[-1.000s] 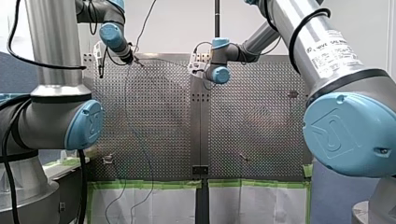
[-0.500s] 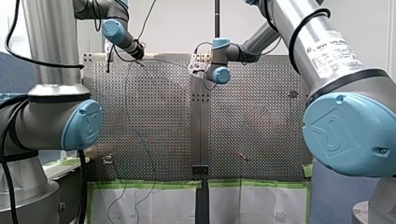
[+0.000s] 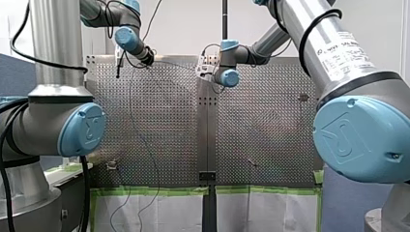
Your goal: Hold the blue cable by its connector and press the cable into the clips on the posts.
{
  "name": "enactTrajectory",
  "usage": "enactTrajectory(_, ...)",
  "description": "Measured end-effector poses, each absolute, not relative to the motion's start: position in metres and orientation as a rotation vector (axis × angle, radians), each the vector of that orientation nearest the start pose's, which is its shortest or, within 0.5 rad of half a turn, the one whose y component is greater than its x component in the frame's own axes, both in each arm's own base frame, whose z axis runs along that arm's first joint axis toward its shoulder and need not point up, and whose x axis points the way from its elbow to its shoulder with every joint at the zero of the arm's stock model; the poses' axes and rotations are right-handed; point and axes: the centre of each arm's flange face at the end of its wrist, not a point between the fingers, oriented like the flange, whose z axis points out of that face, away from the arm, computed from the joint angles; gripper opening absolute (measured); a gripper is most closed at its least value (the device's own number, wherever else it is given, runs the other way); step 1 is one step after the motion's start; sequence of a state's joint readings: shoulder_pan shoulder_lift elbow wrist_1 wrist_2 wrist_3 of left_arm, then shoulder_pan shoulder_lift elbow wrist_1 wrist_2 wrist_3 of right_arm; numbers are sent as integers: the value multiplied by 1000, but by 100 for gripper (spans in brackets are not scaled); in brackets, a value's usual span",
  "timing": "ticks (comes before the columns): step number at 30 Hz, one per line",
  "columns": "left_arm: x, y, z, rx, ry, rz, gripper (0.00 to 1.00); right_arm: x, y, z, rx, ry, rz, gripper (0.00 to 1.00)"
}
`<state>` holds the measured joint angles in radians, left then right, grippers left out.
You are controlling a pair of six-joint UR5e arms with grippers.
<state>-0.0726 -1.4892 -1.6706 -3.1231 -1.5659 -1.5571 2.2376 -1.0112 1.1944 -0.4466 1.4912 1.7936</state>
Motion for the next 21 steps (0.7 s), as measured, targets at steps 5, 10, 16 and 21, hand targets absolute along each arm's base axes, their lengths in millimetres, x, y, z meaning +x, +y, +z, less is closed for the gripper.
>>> enactTrajectory(5,458,-167,469,52,1575,-35,100,564,-489,380,-1986,1115,-2827,0)
enactTrajectory(10,467,-166,464,37,1572,-5,100,564,-489,380,-1986,1115,-2827,0)
enactTrajectory(16,475,-165,473,12,1536,10,100,565,-489,380,-1988,1115,-2826,0)
enactTrajectory(21,484,-169,471,13,1540,8,100,565,-489,379,-1989,1115,-2826,0)
